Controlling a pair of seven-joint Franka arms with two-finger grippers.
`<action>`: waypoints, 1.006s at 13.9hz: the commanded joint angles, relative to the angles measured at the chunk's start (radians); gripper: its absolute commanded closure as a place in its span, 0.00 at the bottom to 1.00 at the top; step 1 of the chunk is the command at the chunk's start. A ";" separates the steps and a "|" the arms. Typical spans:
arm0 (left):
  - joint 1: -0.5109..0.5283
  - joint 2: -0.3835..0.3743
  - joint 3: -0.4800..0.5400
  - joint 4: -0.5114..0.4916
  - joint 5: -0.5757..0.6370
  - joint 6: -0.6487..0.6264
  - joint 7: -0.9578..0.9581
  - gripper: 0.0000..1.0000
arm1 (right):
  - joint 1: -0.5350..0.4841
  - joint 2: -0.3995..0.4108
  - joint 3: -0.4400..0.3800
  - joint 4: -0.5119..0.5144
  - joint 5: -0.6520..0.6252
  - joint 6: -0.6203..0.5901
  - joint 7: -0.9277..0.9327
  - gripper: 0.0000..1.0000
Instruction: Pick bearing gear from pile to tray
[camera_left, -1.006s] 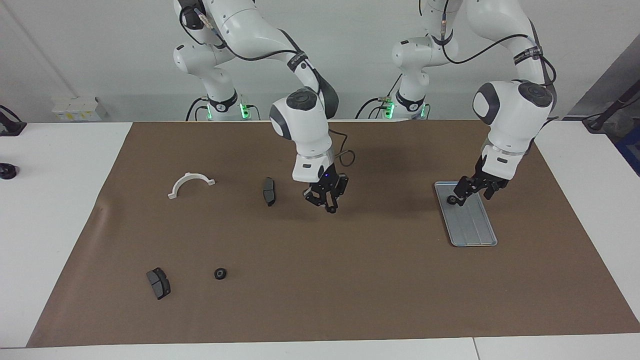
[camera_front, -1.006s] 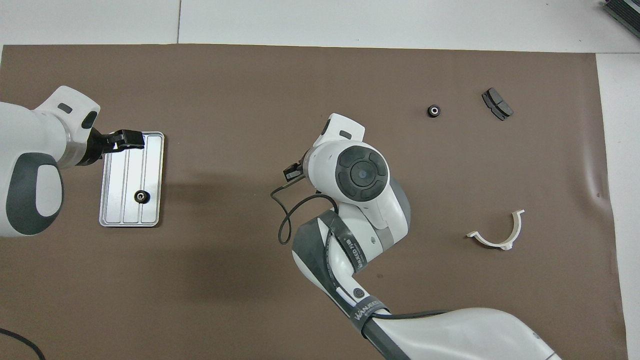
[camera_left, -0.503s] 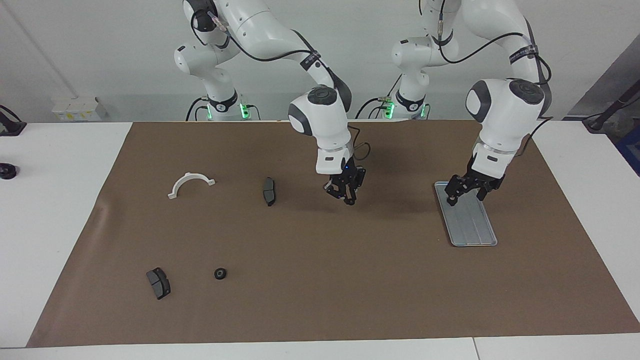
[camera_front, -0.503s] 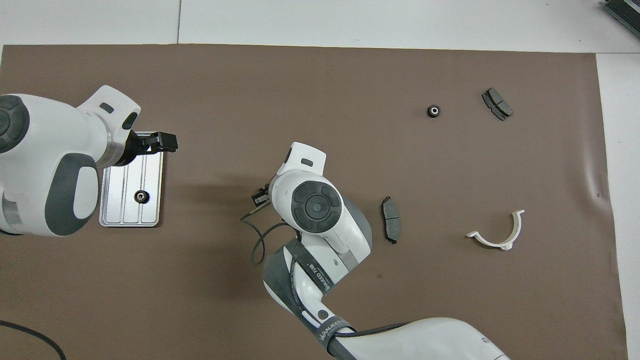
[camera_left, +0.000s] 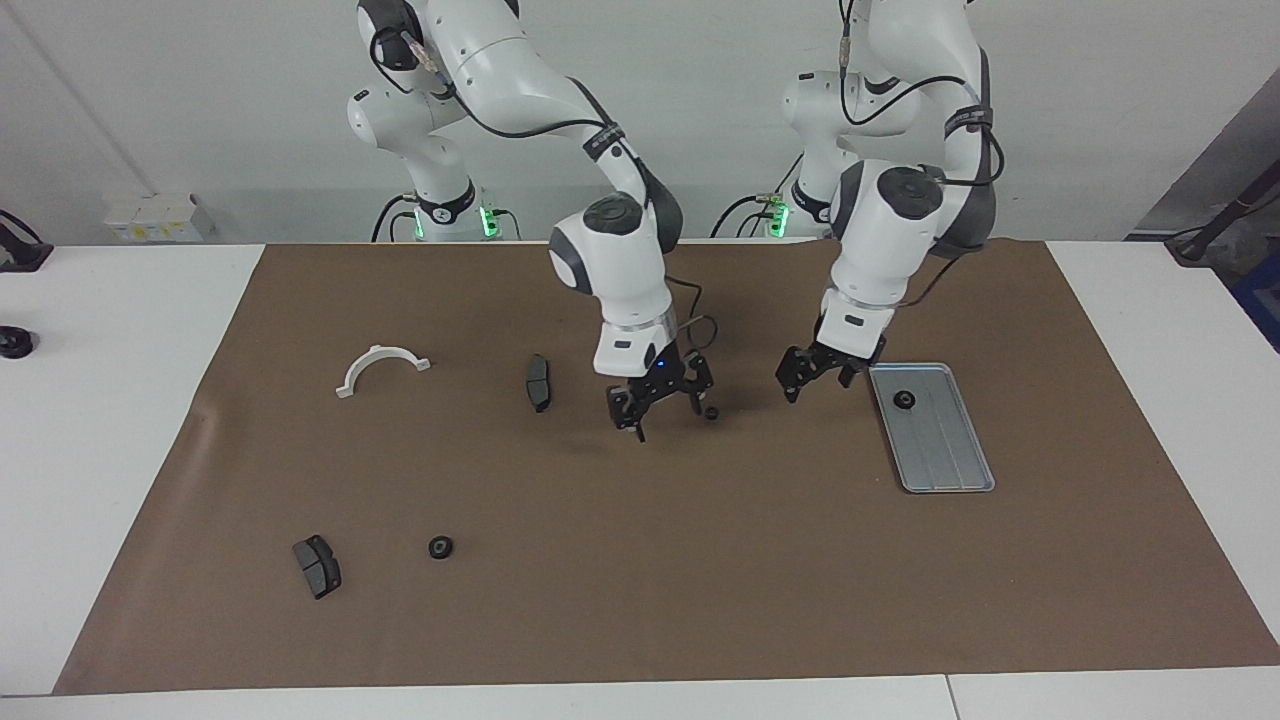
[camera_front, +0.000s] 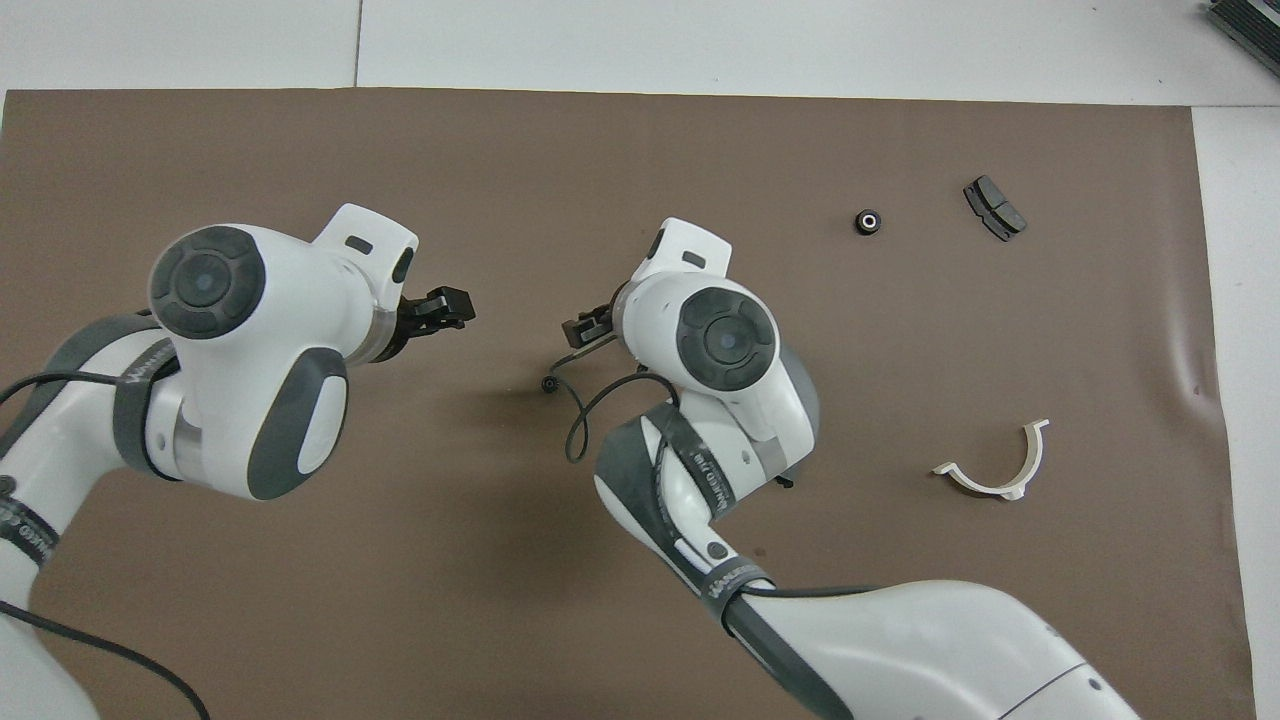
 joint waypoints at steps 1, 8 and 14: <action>-0.118 0.119 0.017 0.031 0.103 0.066 -0.243 0.00 | -0.155 0.022 0.016 0.035 -0.013 0.004 -0.152 0.00; -0.223 0.211 0.016 -0.003 0.171 0.175 -0.412 0.13 | -0.333 0.105 0.016 0.060 -0.013 0.202 -0.303 0.00; -0.223 0.211 0.015 -0.004 0.191 0.138 -0.414 0.38 | -0.399 0.130 0.018 0.055 0.004 0.235 -0.300 0.05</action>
